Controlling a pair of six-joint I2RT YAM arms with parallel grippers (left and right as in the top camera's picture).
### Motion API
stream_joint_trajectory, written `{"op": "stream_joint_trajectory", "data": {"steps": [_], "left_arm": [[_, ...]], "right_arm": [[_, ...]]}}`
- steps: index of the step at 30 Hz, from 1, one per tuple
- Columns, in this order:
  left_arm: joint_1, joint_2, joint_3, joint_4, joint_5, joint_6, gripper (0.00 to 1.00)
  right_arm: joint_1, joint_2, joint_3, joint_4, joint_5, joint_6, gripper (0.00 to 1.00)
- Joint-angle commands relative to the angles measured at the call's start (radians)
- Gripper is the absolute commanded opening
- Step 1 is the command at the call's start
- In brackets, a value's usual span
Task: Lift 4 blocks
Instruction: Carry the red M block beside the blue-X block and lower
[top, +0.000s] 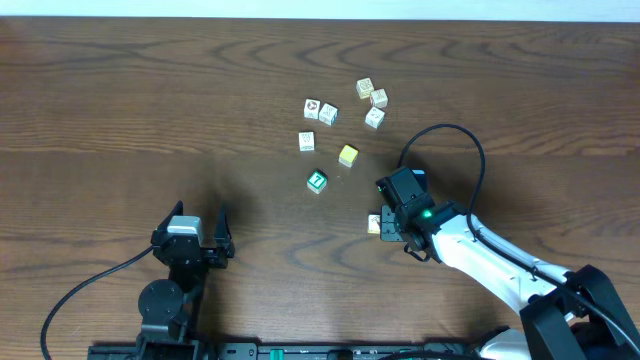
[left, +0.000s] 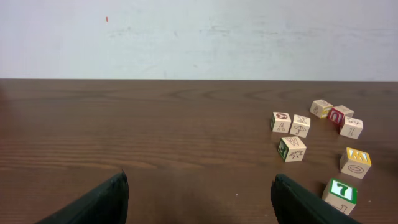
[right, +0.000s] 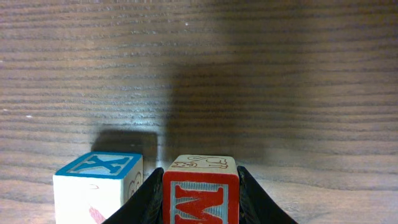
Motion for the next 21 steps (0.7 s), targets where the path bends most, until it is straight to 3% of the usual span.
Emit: {"op": "stream_joint_trajectory", "data": {"steps": [1, 4, 12, 21], "left_arm": [[-0.002, -0.004, -0.011, -0.044, -0.016, -0.005, 0.73], [-0.002, -0.004, -0.011, -0.044, -0.016, -0.005, 0.73], [-0.002, -0.004, -0.011, -0.044, -0.016, -0.005, 0.73], [-0.002, -0.004, -0.011, -0.044, -0.016, -0.005, 0.73]], "right_arm": [[0.007, 0.027, -0.005, -0.002, 0.013, 0.016, 0.14], [0.007, 0.027, -0.005, -0.002, 0.013, 0.016, 0.14], [0.007, 0.027, -0.005, -0.002, 0.008, 0.016, 0.27], [0.007, 0.027, -0.005, -0.002, 0.002, 0.016, 0.33]]}}
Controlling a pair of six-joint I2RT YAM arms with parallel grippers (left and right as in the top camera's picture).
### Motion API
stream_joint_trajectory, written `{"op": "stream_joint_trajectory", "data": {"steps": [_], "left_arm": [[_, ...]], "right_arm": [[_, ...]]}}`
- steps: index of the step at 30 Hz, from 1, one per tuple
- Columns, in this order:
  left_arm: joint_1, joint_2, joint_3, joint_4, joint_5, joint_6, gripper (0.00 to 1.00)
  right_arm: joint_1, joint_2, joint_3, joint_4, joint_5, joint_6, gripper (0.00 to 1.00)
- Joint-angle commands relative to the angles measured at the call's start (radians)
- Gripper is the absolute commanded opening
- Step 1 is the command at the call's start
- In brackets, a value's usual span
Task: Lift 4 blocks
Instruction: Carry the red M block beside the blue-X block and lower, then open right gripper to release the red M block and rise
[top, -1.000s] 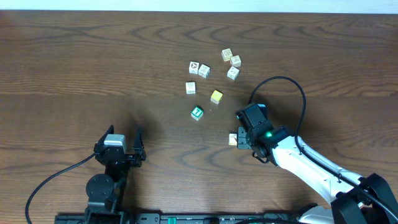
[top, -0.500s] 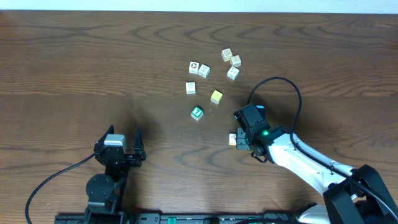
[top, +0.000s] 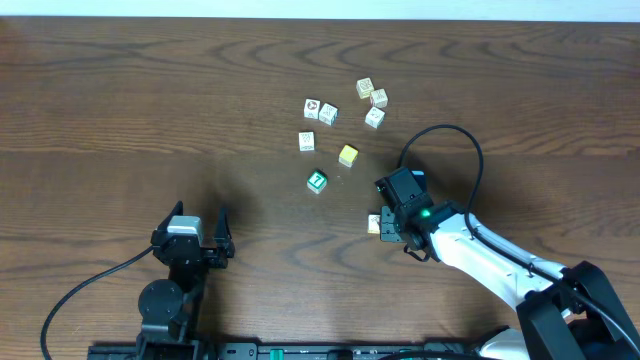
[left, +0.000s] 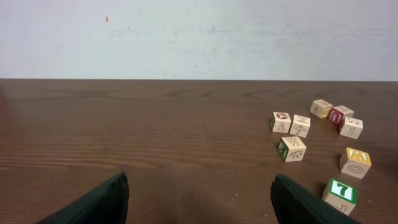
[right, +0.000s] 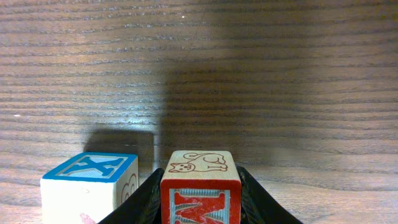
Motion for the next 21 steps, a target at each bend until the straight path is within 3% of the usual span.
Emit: {"op": "stream_joint_trajectory", "data": {"steps": [1, 21], "left_arm": [[-0.002, -0.004, -0.011, -0.044, -0.016, -0.005, 0.73], [-0.002, -0.004, -0.011, -0.044, -0.016, -0.005, 0.73]], "right_arm": [[0.006, 0.011, -0.005, -0.002, 0.005, 0.013, 0.33], [0.006, 0.011, -0.004, 0.048, 0.052, 0.009, 0.43]]}}
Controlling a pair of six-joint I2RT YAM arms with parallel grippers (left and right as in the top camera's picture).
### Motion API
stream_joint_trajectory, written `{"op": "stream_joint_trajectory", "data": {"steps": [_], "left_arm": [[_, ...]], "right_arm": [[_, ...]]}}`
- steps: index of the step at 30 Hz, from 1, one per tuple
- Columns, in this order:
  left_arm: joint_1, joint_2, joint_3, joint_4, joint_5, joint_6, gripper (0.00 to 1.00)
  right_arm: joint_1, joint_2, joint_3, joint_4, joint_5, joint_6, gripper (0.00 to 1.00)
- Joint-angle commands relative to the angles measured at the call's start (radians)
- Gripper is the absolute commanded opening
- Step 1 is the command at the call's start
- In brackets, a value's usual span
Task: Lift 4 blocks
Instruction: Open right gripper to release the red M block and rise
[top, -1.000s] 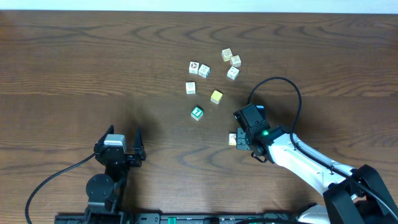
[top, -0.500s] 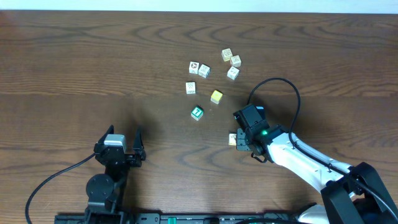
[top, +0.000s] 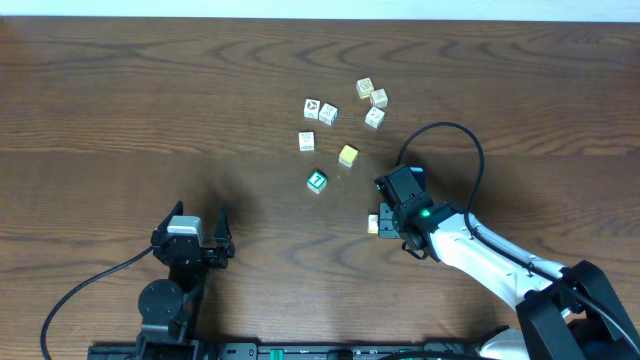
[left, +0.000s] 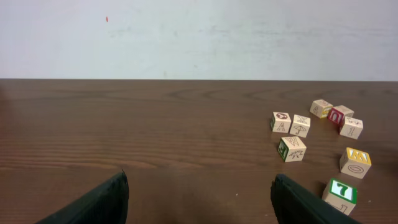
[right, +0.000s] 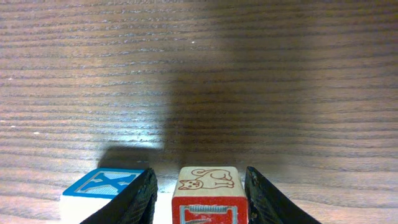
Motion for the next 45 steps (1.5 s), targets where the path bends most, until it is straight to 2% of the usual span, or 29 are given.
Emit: {"op": "stream_joint_trajectory", "data": {"steps": [1, 14, 20, 22, 28, 32, 35, 45], "left_arm": [[-0.002, -0.004, -0.011, -0.045, -0.016, -0.005, 0.73], [-0.002, -0.004, -0.011, -0.045, -0.016, -0.005, 0.73], [-0.002, -0.004, -0.011, -0.045, -0.016, -0.005, 0.73], [-0.002, -0.004, -0.011, -0.045, -0.016, -0.005, 0.73], [-0.002, -0.004, -0.011, -0.045, -0.016, -0.005, 0.73], [-0.002, -0.004, -0.011, -0.045, -0.015, -0.005, 0.73], [-0.002, -0.004, -0.011, -0.045, -0.016, -0.005, 0.73], [-0.002, -0.004, -0.011, -0.045, -0.016, -0.005, 0.73]], "right_arm": [[0.006, 0.011, -0.004, 0.003, 0.046, 0.008, 0.44], [-0.003, 0.011, -0.003, 0.056, 0.058, 0.008, 0.48], [-0.024, 0.011, 0.004, 0.087, 0.066, 0.005, 0.47], [-0.052, 0.011, 0.014, 0.085, 0.062, 0.005, 0.43], [-0.121, 0.011, 0.026, 0.076, 0.044, 0.005, 0.2], [-0.151, 0.011, 0.026, 0.003, 0.012, 0.006, 0.06], [-0.151, 0.011, 0.026, -0.062, 0.009, 0.006, 0.01], [-0.15, 0.011, 0.026, -0.115, -0.063, 0.004, 0.01]]}}
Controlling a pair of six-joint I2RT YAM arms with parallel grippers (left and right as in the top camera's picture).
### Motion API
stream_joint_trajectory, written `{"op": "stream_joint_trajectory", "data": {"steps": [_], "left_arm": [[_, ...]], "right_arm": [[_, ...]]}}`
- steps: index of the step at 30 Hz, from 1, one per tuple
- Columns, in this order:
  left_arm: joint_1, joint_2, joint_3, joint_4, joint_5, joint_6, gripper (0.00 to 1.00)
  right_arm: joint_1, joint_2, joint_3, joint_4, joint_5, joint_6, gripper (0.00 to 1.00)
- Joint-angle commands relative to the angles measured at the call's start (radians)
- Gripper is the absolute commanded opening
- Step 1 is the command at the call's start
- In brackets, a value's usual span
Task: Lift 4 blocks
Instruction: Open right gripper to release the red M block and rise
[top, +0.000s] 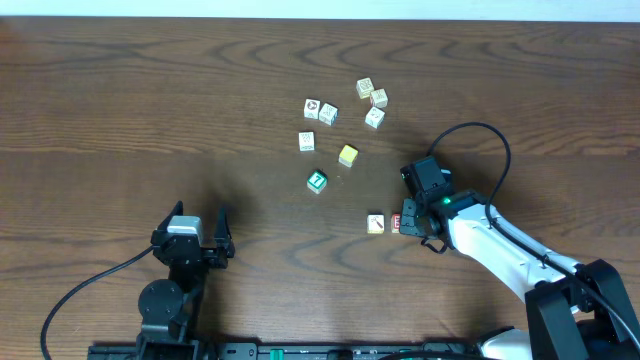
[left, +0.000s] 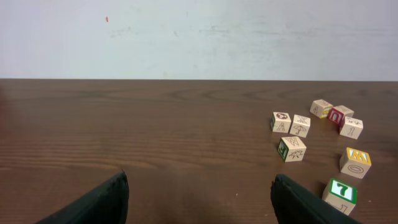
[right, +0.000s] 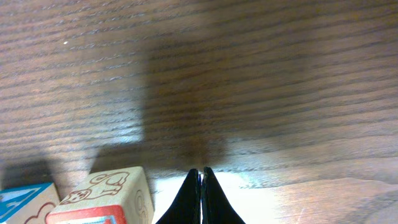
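Observation:
A red-faced block (top: 397, 223) with a cat drawing on top sits on the table beside a blue X block (top: 375, 223). In the right wrist view the red block (right: 102, 198) lies at the lower left and the X block (right: 18, 200) at the corner. My right gripper (right: 200, 194) is shut on nothing, just to the right of the red block, low over the wood; overhead shows this right gripper (top: 412, 227) too. My left gripper (left: 199, 200) stands open and empty at the near left, and appears overhead as the left gripper (top: 190, 238).
Several loose blocks lie at the back middle: a green 7 block (top: 316, 181), a yellow one (top: 347, 155), a pair (top: 319, 111) and a cluster of three (top: 372, 102). The right arm's cable (top: 480, 150) loops above the arm.
The right gripper stood open around the red block; now it is shut on nothing and has moved off to the block's right. The red block stays on the table beside the X block.
The right gripper was first shut on the red block right beside the X block, and still held it a moment later. Then its fingers stood open either side of the block. Now it is shut, empty, to the right. The left arm never moved.

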Motion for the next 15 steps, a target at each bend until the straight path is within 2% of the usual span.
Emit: {"op": "stream_joint_trajectory", "data": {"steps": [1, 15], "left_arm": [[-0.002, -0.004, -0.011, -0.044, -0.016, -0.005, 0.73], [-0.002, -0.004, -0.011, -0.044, -0.016, -0.005, 0.73]], "right_arm": [[-0.002, 0.011, 0.015, 0.0, -0.043, 0.0, 0.01], [-0.002, 0.011, 0.015, 0.006, -0.118, -0.03, 0.01]]}}
